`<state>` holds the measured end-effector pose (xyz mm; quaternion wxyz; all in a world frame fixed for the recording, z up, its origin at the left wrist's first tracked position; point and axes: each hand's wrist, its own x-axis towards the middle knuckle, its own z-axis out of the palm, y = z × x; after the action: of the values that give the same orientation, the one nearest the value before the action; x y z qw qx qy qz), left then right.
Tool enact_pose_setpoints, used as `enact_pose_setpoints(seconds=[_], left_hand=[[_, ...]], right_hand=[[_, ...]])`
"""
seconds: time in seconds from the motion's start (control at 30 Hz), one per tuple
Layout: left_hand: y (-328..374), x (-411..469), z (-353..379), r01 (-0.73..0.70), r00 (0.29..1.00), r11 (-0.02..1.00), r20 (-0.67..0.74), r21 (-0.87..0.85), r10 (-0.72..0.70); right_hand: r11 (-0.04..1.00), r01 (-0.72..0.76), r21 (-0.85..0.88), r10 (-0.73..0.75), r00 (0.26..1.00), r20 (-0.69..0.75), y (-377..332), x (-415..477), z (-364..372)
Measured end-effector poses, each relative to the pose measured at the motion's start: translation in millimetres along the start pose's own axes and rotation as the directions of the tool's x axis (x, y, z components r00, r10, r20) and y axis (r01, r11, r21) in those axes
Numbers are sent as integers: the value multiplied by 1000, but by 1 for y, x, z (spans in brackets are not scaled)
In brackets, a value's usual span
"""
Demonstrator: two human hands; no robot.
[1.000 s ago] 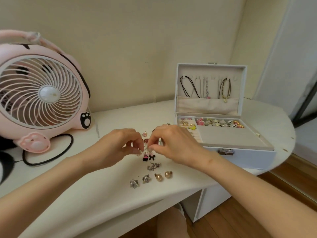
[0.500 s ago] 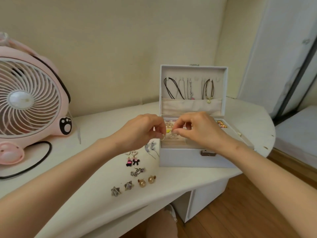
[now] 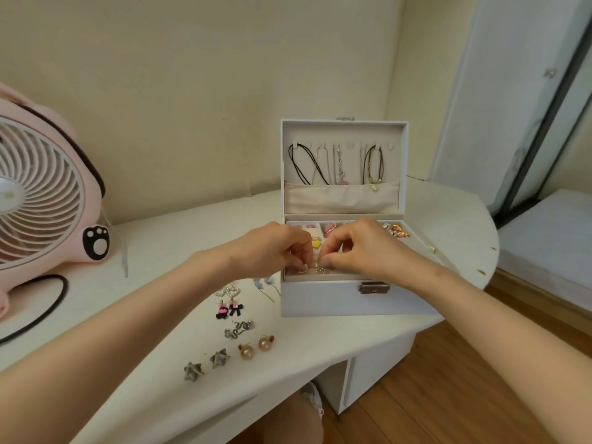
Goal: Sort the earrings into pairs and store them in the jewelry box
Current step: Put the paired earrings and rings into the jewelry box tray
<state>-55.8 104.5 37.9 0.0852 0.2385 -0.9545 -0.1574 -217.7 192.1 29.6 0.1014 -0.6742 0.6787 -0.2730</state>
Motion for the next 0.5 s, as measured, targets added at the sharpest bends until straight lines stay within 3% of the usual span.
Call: enact_pose_setpoints(seconds=[0.27, 0.5], left_hand=[[-5, 7, -7, 15, 998, 998, 69, -63, -10], [-4, 10, -8, 0, 996, 1000, 90, -26, 3]], right_hand=[[987, -49, 153, 22, 984, 179, -2, 14, -4], [984, -68, 166, 30, 975, 220, -4, 20, -3]])
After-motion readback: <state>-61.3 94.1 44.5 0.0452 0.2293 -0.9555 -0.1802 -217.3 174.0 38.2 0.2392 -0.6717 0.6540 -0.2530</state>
